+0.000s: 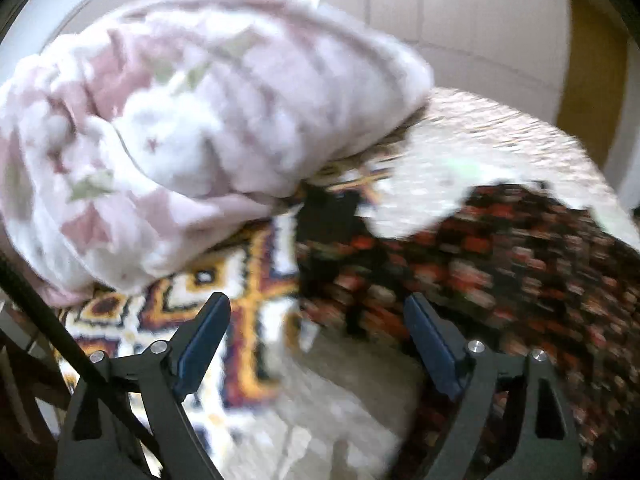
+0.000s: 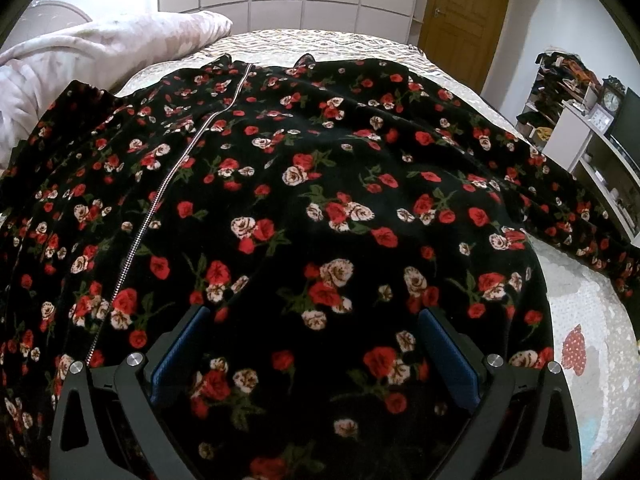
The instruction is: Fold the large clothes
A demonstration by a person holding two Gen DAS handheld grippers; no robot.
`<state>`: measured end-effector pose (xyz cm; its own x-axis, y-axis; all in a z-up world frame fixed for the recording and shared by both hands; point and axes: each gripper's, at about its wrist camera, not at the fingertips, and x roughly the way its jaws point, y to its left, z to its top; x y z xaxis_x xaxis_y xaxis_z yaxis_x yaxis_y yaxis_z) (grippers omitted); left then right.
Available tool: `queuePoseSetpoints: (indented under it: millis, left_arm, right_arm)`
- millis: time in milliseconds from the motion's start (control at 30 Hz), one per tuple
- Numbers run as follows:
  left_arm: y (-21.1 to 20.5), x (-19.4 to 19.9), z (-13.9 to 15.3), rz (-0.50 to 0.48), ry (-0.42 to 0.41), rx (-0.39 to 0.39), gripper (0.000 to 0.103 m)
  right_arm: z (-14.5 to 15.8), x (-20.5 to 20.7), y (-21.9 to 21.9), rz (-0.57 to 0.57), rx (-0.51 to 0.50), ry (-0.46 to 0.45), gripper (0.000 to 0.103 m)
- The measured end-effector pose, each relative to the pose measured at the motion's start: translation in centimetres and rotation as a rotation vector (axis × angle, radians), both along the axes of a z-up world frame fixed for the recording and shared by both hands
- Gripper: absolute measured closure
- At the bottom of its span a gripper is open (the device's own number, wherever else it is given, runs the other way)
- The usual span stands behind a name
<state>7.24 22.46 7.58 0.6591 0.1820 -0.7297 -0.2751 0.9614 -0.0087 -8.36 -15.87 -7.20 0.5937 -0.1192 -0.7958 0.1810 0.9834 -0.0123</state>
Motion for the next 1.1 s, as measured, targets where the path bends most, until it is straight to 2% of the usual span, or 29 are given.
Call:
queuePoseSetpoints:
  millis: [133, 167, 200, 233, 267, 300, 367, 567, 633, 733, 967, 1100]
  left_arm:
    - [2.0, 4.1, -3.1, -0.001, 0.077, -0.035, 0.015]
    - [2.1, 5.1, -4.1, -0.012, 0.103, -0.054, 0.017]
    - [2.3, 5.9, -5.0, -0.011, 0.132, -0.059, 0.023]
    - [2.2, 6.5, -5.9, -0.004, 0.163, -0.056, 0.052]
    - [2.4, 7.1, -6.8, 0.005, 0.199, -0.052, 0.087]
    - [2.8, 7.5, -7.3, 0.011, 0.221, -0.069, 0.095]
    - [3.8, 6.8, -6.7, 0.048, 0.173, -0.103, 0.096]
    - [6.9, 2.0, -1.0, 0.212, 0.014, 0.081, 0.097]
    - [9.2, 0.5, 0.4, 0.258, -0.013, 0.063, 0.097]
    - [11.8, -0.5, 0.9, 0.289, -0.003, 0.019, 0.095]
    - [12.7, -2.5, 0.8, 0.314, -0.008, 0.011, 0.065]
    - [13.4, -4.5, 1.5, 0.321, -0.016, -0.013, 0.055]
  right_arm:
    - [0.0, 0.0, 0.0, 0.0, 0.003, -0.002, 0.0]
    - [0.0, 0.0, 0.0, 0.0, 0.005, -0.003, 0.0]
    - [0.0, 0.0, 0.0, 0.0, 0.004, -0.004, 0.0]
    - [0.0, 0.0, 0.0, 0.0, 0.004, -0.004, 0.0]
    - [0.0, 0.0, 0.0, 0.0, 0.004, -0.005, 0.0]
    - [0.0, 0.0, 0.1, 0.0, 0.005, -0.006, 0.0]
    - [0.0, -0.1, 0.1, 0.0, 0.004, -0.007, 0.0]
    - [0.0, 0.0, -0.1, 0.0, 0.011, -0.004, 0.0]
    - [0.0, 0.0, 0.0, 0.0, 0.009, -0.004, 0.0]
    - [0.1, 0.0, 0.0, 0.0, 0.025, 0.009, 0.0]
    - [0.0, 0.0, 0.0, 0.0, 0.02, 0.007, 0.0]
    - [0.0, 0.0, 0.0, 0.0, 0.018, 0.006, 0.0]
